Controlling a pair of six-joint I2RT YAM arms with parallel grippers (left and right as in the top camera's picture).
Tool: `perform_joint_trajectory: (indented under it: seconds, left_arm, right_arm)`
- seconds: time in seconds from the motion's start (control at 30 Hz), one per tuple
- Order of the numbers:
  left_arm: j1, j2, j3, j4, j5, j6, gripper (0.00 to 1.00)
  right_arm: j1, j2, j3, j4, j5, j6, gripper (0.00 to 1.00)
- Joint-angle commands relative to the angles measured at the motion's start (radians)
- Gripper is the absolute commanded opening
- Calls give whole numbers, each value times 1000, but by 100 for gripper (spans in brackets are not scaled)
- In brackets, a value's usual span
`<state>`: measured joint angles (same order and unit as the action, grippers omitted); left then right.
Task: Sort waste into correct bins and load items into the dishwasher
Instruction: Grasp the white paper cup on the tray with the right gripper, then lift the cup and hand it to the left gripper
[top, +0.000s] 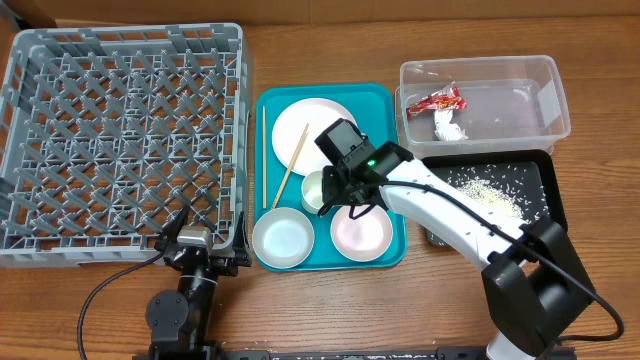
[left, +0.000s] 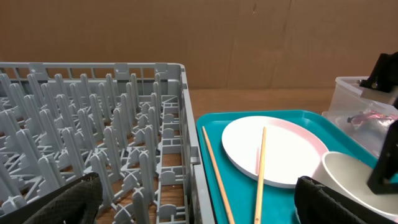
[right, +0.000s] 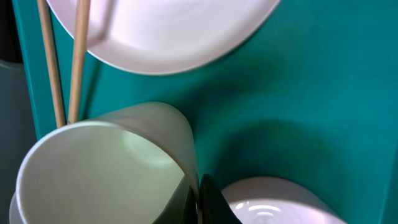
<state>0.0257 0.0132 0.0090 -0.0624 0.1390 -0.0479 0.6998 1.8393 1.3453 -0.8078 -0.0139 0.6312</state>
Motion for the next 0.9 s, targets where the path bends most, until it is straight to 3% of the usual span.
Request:
perform_joint_trajectory:
  seconds: [0.0, 0.13, 0.23, 0.4, 0.6, 0.67, 0.73, 0.77, 0.8, 0.87]
  left_arm:
    - [-6, -7, -4, 36, 53, -5, 100]
    - [-6, -7, 51, 77, 206, -174, 100]
    - [-6, 1, 134, -20, 248, -283, 100]
    - [-6, 96, 296, -172, 320, -341, 100]
    - [-6, 398, 528, -283, 491, -451, 100]
    - [-6, 523, 588, -275, 609, -451, 100]
    - [-7, 687, 649, -196, 817, -480, 100]
    - [-7, 732, 659, -163, 885, -523, 100]
    - [-7, 809, 663, -103, 1013, -669, 100]
    - [-7, 910, 663, -93, 1119, -918, 100]
  right_arm:
    - [-17, -82, 78, -43, -13, -10, 4]
    - [-64, -229, 103, -93, -61, -46, 4]
    - [-110, -314, 103, -95, -142, -87, 4]
    - [-203, -411, 103, -89, -303, -156, 4]
    - [-300, -427, 101, -80, -458, -209, 4]
    - [-317, -427, 101, -76, -482, -230, 4]
    - [-336, -427, 101, -73, -509, -248, 4]
    - [-342, -427, 101, -74, -518, -249, 4]
    - [-366, -427, 101, -74, -570, -271, 4]
    - [-404, -427, 101, -74, -639, -291, 4]
